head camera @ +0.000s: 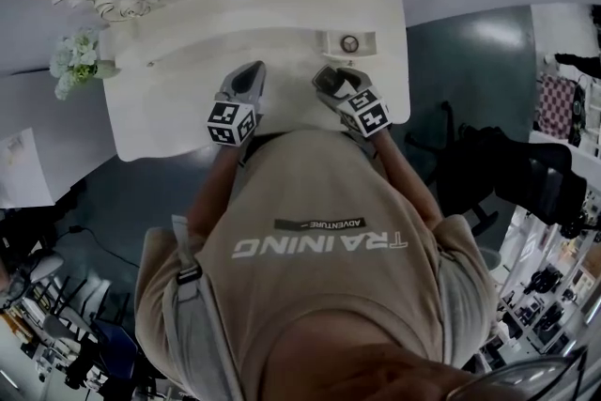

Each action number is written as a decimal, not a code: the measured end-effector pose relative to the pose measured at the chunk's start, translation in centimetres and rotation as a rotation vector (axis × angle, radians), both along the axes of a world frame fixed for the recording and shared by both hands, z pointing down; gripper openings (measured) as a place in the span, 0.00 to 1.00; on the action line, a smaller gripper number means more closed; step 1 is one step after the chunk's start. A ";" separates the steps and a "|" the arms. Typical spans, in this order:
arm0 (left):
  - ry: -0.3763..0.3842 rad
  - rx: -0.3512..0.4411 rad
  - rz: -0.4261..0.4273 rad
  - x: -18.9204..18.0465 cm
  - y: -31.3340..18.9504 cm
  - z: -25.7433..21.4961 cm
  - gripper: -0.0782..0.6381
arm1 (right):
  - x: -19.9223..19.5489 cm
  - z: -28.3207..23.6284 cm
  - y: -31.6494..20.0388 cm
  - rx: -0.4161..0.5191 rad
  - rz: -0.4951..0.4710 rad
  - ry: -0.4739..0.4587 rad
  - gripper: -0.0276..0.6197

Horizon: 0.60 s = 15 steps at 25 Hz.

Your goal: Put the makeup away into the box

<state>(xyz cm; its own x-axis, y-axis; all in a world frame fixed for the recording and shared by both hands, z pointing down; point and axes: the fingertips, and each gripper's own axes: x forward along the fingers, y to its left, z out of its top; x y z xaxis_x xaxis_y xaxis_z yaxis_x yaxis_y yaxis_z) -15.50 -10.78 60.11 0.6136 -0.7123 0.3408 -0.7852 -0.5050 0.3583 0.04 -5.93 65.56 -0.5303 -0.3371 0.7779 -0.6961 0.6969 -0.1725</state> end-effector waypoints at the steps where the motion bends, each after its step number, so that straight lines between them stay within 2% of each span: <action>1: 0.001 0.002 0.003 0.1 -0.1 0.0 0.11 | 0.3 -0.3 -0.2 0.006 0.006 0.001 0.55; 7: 0.013 0.003 0.017 0.8 -0.6 0.0 0.11 | 3.8 -1.4 -2.5 0.012 0.096 0.026 0.55; 15: 0.029 -0.009 0.035 1.6 -0.5 0.3 0.11 | 7.1 -1.2 -5.8 -0.025 0.127 0.061 0.55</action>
